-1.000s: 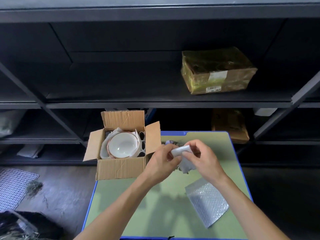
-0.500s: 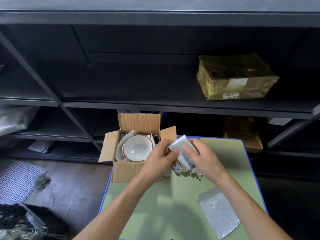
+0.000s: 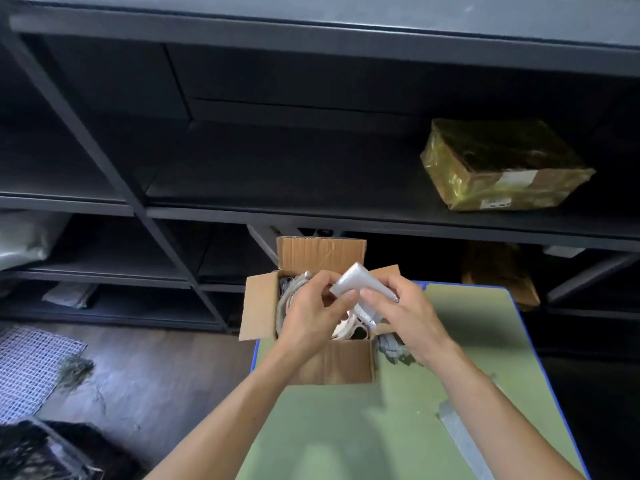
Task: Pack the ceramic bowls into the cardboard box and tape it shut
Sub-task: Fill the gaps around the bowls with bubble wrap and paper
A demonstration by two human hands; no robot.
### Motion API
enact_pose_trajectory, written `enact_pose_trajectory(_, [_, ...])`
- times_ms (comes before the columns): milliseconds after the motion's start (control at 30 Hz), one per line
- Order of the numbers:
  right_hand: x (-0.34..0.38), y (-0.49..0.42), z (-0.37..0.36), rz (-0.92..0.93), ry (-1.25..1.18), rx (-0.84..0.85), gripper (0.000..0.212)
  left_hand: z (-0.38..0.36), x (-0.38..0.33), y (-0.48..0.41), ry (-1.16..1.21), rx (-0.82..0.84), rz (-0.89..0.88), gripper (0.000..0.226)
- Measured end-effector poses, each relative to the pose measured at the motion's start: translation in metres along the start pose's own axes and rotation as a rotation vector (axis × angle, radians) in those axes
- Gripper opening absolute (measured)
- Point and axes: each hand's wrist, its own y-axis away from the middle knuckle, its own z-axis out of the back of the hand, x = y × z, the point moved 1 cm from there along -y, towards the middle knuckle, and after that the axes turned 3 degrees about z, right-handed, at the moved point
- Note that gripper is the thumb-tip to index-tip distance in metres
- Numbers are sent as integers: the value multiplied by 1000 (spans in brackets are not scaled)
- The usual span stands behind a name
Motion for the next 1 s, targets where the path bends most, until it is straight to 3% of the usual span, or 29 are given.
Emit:
enact_pose_trajectory(333, [1, -13, -76, 55, 203, -48, 9, 83, 36, -5, -397, 71, 14, 14])
enact_pose_trajectory(500, [4, -9, -95, -14, 97, -93, 17, 95, 45, -14, -458, 114, -20, 20])
enact_pose_trajectory(633, [-7, -5, -92, -57, 241, -145, 15, 100, 53, -19, -548, 233, -99, 8])
enact_pose_trajectory(733, [-21, 1, -84, -109, 377, -155, 16, 108, 64, -24, -697, 356, -146, 25])
enact_pose_trajectory(1000, [-40, 0, -83, -144, 327, -162, 13, 100, 66, -38, -1004, 578, -292, 16])
